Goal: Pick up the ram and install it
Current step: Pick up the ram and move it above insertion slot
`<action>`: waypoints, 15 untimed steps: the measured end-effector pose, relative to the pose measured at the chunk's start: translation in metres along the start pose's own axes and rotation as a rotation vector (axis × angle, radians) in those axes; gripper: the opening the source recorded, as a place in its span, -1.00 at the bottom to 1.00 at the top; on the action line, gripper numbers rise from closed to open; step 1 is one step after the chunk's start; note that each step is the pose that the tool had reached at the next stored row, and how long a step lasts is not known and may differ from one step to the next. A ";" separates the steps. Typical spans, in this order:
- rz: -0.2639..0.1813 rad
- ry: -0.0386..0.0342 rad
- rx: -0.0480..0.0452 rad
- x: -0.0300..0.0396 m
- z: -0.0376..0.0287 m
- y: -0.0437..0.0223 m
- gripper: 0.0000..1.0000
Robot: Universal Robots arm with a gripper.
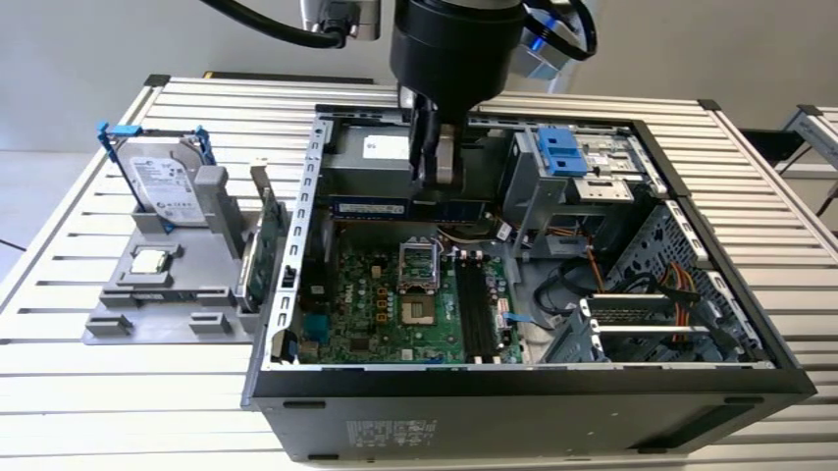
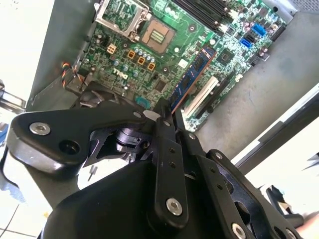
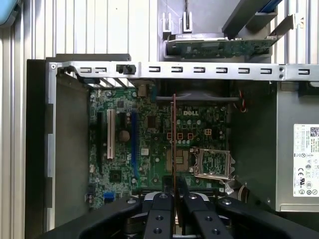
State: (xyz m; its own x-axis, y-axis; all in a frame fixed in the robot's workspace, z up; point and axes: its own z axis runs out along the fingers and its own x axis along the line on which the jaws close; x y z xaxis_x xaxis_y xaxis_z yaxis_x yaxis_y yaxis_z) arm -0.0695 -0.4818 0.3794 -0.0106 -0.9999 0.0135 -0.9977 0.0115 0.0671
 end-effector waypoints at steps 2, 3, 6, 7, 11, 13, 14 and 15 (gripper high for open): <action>0.000 0.0000 0.0000 0.0000 -0.0001 -0.0021 -1.00; 0.000 0.0000 0.0000 0.0000 -0.0002 -0.0032 -1.00; 0.000 -0.0001 0.0000 -0.0001 -0.0005 -0.0072 -1.00; 0.000 -0.0001 0.0000 -0.0001 -0.0005 -0.0087 -1.00; 0.000 -0.0001 0.0000 -0.0002 -0.0010 -0.0151 -1.00; 0.000 -0.0001 0.0000 -0.0002 -0.0012 -0.0183 -1.00; 0.000 -0.0001 0.0000 -0.0002 -0.0013 -0.0198 -1.00; 0.000 -0.0001 0.0001 -0.0002 -0.0014 -0.0213 -1.00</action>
State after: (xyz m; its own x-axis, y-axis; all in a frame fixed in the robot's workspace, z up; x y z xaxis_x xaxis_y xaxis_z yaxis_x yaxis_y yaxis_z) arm -0.0482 -0.4818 0.3794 -0.0106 -0.9999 0.0134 -0.9977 0.0115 0.0671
